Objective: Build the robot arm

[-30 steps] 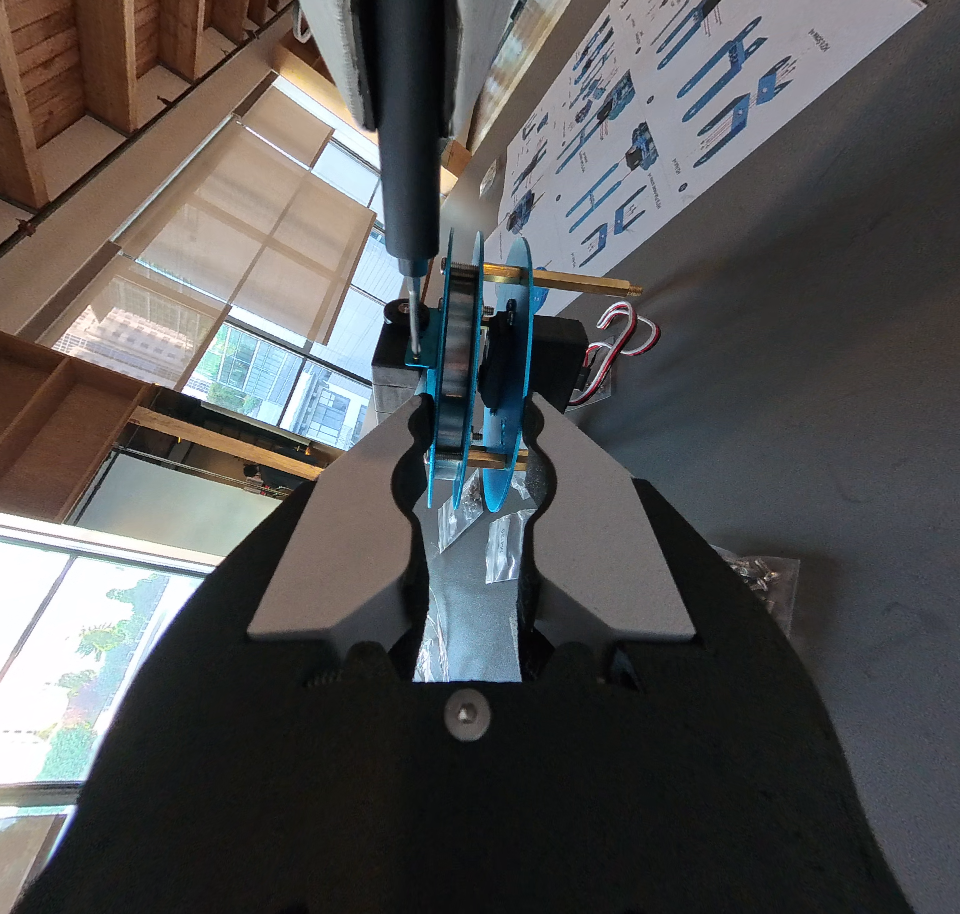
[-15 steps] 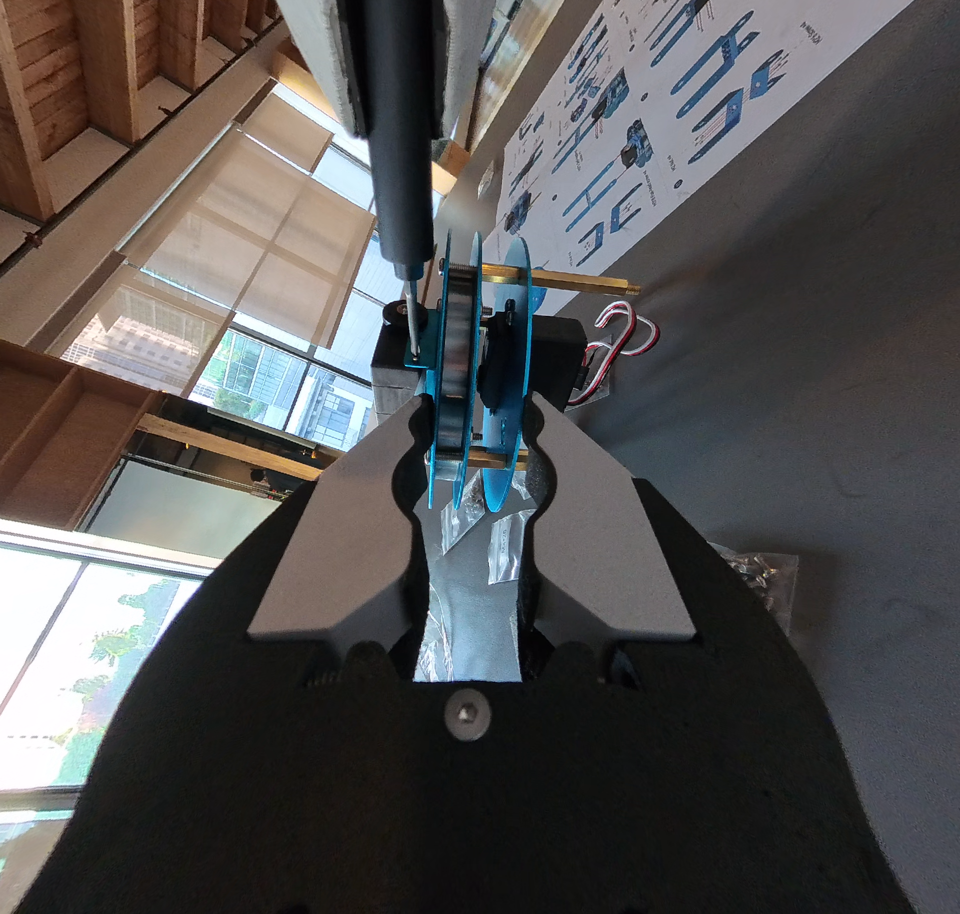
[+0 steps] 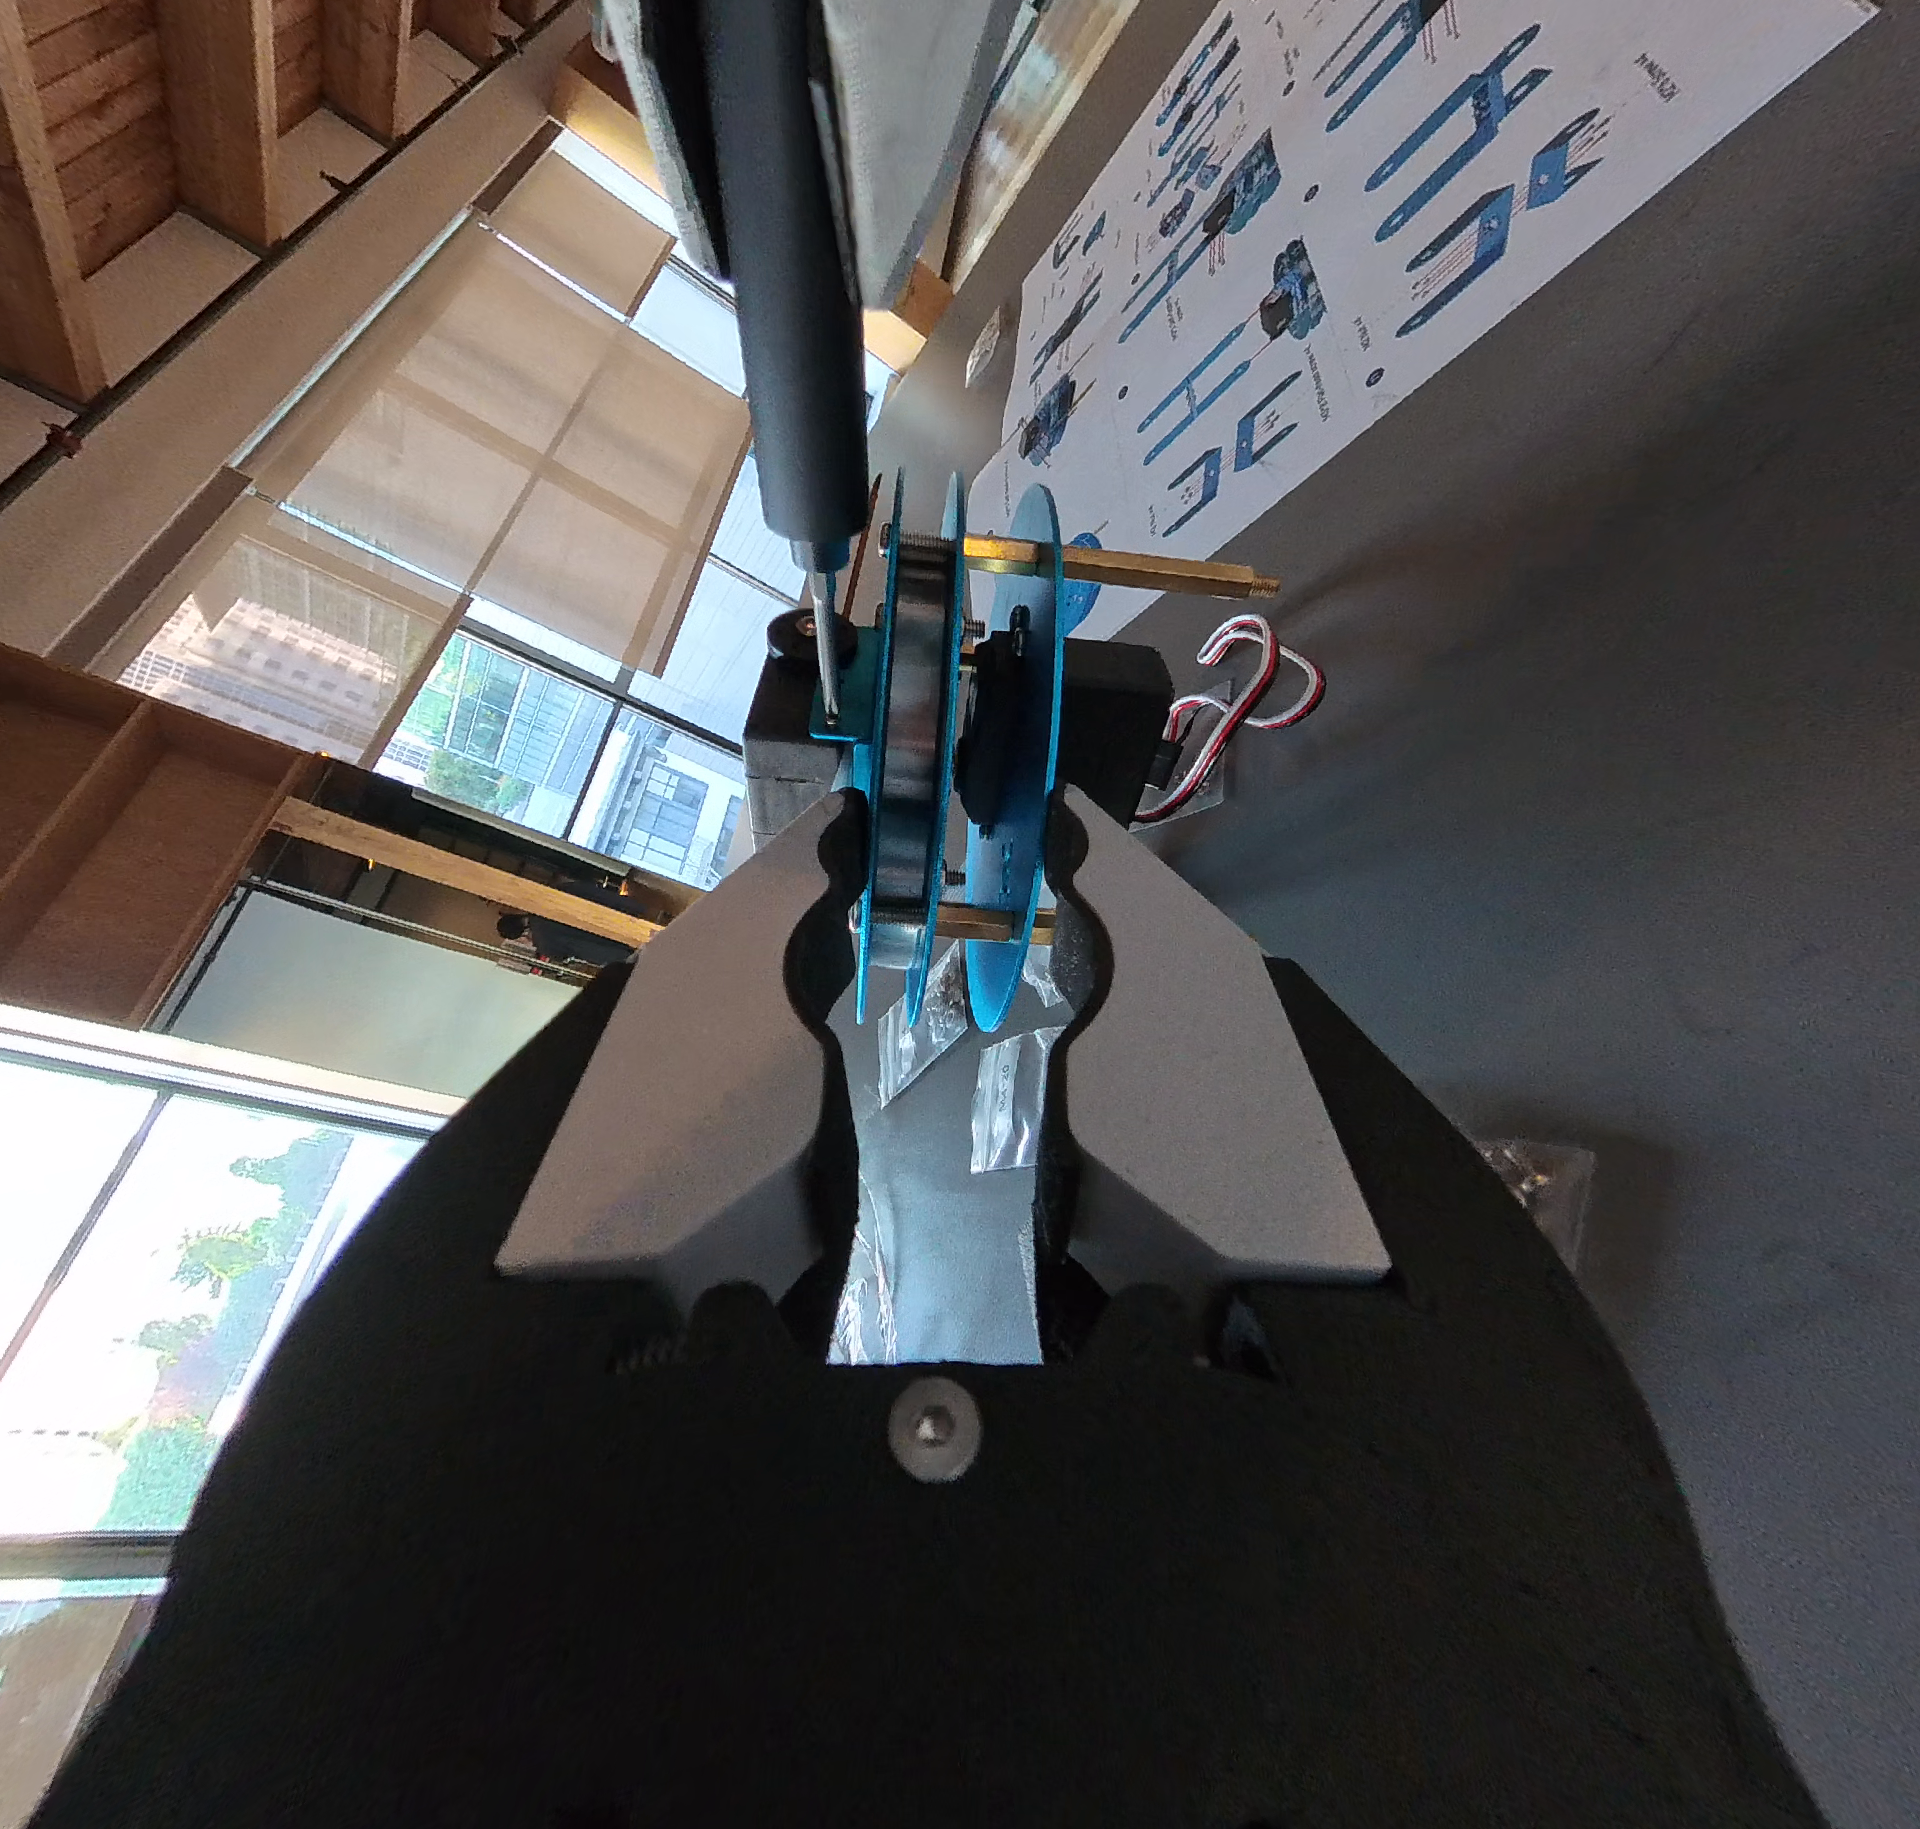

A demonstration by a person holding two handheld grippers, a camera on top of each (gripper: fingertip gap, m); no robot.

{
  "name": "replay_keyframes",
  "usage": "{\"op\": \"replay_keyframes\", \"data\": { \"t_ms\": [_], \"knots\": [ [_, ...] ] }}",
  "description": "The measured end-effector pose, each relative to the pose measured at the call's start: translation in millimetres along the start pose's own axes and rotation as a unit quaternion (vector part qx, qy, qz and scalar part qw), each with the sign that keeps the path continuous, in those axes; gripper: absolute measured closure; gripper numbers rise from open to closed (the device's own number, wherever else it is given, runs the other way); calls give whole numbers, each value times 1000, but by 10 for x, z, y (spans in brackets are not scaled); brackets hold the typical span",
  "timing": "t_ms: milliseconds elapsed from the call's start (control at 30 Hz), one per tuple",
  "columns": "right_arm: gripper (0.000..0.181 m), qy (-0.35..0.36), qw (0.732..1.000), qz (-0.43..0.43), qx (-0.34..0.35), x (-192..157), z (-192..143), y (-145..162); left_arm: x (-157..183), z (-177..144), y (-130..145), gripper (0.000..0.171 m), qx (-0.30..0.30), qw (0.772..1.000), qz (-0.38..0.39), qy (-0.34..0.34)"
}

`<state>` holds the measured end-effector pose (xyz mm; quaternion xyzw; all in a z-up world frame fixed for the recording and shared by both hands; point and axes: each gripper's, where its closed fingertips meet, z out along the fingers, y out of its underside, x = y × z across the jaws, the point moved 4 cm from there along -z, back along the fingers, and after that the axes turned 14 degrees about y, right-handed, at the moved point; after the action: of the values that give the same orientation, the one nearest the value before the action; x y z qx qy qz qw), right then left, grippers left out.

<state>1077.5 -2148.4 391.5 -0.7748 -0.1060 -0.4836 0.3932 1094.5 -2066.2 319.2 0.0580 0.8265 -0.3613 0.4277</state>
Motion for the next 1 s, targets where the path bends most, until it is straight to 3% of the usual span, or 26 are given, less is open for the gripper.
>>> {"op": "replay_keyframes", "data": {
  "t_ms": [267, 500, 800, 1000],
  "knots": [
    [164, 50, 982, 180, -29, -16, -9, 51, -1, 18, -12, 139, -3, 1000, -6, -4],
    [165, 60, 967, 245, -26, -19, -7, 88, -8, 22, -8, 139, -3, 1000, -8, -4],
    [165, 92, 928, 360, -27, -47, 3, 132, -31, 39, -12, 139, -5, 1000, -22, -10],
    [165, 88, 879, 468, -23, -39, 14, 197, -43, 42, -8, 139, -6, 1000, -28, -12]
  ]
}}
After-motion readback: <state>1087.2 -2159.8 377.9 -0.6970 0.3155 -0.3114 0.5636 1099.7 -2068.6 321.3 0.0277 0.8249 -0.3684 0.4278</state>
